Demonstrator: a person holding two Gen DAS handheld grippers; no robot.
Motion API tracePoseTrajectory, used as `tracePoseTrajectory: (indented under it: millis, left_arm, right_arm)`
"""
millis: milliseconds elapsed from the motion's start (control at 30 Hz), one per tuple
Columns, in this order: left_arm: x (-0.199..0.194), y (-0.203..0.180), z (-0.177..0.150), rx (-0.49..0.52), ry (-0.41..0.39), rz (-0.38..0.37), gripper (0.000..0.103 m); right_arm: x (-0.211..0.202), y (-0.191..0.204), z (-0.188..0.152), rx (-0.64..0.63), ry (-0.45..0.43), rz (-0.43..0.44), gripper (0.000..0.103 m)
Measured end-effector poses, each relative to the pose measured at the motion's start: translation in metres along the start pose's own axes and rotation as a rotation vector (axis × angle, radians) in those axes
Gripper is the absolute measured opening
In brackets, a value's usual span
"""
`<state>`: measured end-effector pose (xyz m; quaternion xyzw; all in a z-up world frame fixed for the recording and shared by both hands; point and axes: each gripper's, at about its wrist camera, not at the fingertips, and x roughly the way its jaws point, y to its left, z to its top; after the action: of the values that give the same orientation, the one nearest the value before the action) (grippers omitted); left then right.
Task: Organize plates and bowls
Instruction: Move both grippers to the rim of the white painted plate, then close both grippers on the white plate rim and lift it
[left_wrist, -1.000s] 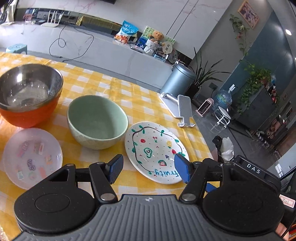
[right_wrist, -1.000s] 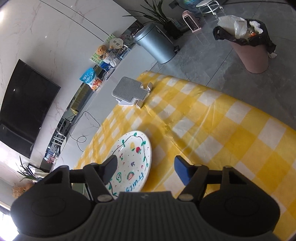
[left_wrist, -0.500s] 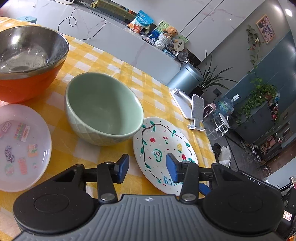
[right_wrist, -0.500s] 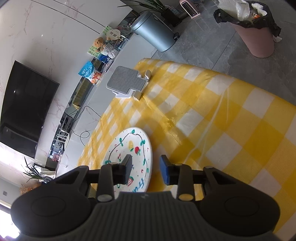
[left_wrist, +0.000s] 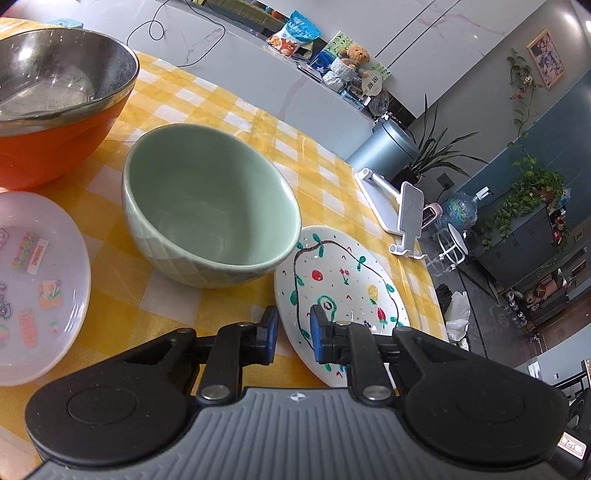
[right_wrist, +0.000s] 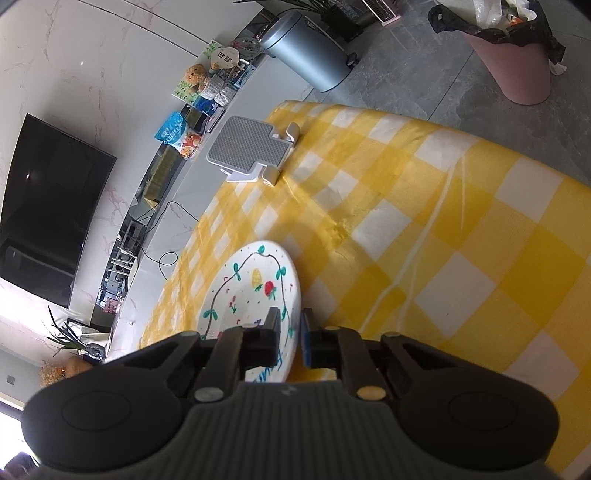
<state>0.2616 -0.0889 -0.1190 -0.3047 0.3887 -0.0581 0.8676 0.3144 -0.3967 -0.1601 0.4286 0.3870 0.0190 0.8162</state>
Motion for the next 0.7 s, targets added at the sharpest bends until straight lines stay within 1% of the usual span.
tracePoseTrajectory:
  millis: [133, 233, 333, 500, 700]
  left_arm:
    - [-0.003, -0.001, 0.001, 0.014, -0.003, 0.002, 0.012]
    - [-0.008, -0.001, 0.003, 0.018, 0.003, 0.002, 0.011]
    - [-0.014, -0.001, 0.003, 0.031, 0.009, 0.003, 0.011]
    - [-0.032, 0.0, -0.008, 0.028, 0.028, 0.006, 0.011]
    - [-0.06, 0.01, -0.026, 0.011, 0.056, -0.009, 0.01]
  right_arm:
    - [-0.004, -0.001, 0.0, 0.009, 0.0, 0.015, 0.003]
    - [-0.009, 0.001, -0.002, 0.004, 0.003, 0.02, 0.003]
    - [-0.015, -0.001, -0.005, 0.025, 0.019, 0.028, 0.003]
    - [-0.037, -0.003, -0.017, 0.031, 0.055, 0.023, 0.003]
    - [-0.066, -0.007, -0.042, 0.036, 0.084, 0.005, 0.004]
